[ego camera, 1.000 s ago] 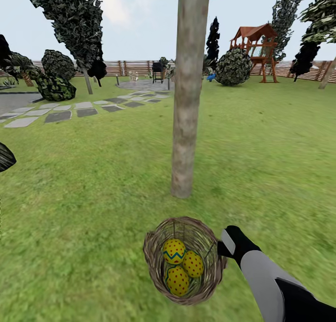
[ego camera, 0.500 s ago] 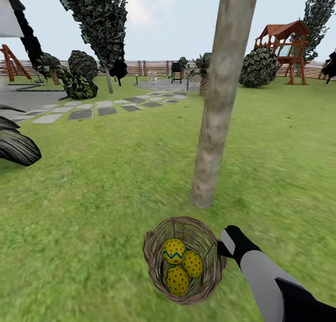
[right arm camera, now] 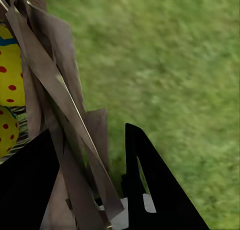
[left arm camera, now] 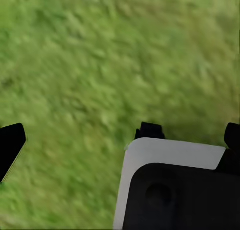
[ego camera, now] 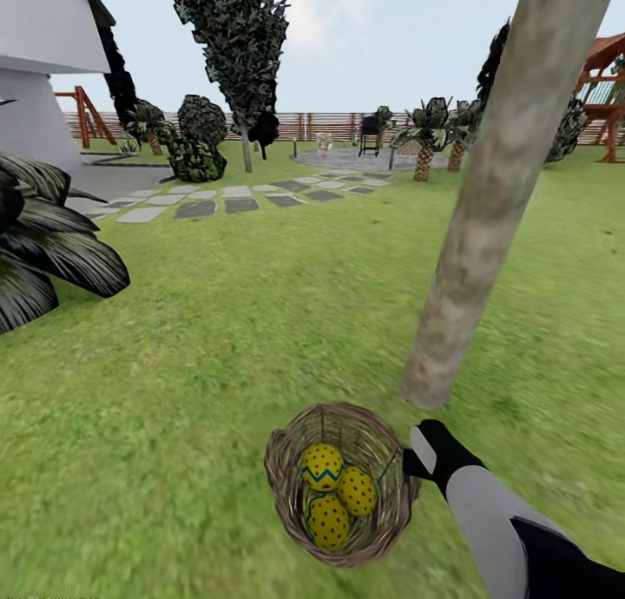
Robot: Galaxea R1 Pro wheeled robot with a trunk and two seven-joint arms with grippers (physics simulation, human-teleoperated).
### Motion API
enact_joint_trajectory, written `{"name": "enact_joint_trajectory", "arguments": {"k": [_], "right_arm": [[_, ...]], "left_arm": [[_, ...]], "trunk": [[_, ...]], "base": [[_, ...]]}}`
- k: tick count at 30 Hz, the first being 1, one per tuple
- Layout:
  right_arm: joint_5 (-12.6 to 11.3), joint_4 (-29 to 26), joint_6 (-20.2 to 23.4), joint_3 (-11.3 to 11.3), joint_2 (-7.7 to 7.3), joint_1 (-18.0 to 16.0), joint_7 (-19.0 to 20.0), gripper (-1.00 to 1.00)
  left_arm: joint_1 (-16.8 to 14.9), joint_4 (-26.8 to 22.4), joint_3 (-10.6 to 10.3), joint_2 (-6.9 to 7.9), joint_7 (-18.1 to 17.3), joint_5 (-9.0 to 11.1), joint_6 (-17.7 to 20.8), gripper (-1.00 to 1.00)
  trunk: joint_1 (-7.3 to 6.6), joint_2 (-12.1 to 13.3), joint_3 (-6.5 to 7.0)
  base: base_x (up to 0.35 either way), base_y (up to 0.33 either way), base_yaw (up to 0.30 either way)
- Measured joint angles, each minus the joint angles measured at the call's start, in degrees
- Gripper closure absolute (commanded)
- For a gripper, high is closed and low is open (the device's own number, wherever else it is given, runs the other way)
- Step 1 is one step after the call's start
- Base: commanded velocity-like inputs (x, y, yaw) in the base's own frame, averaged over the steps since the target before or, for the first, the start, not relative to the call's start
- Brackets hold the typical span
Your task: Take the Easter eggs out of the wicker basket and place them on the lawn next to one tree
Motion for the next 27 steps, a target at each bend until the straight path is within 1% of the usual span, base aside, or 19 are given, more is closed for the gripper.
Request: {"name": "enact_joint_trajectory", "arguments": {"k": [3, 5, 21, 27], "right_arm": [[-0.19, -0.01, -0.07, -0.09, 0.12, 0.0, 0.01, 1.0], [0.12, -0.01, 0.01, 0.0, 0.13, 0.0, -0.01, 1.0], [0.06, -0.01, 0.0, -0.01, 0.14, 0.0, 0.0, 1.0], [0.04, -0.01, -0.01, -0.02, 0.15, 0.0, -0.01, 1.0]], "left_arm": [[0.0, 0.0, 0.02, 0.0, 0.0, 0.0, 0.0, -1.0], [0.0, 0.0, 0.02, 0.0, 0.0, 0.0, 0.0, -1.0], [0.0, 0.0, -0.02, 0.0, 0.0, 0.0, -0.05, -1.0], [0.0, 0.01, -0.03, 0.0, 0.0, 0.0, -0.09, -1.0]], "trunk": [[0.0, 0.0, 0.0], [0.01, 0.0, 0.0], [0.01, 0.0, 0.0], [0.0, 0.0, 0.0]], "base": [[0.204, 0.278, 0.135], [0.15, 0.3, 0.039], [0.167, 0.296, 0.002], [0.255, 0.227, 0.0]]}}
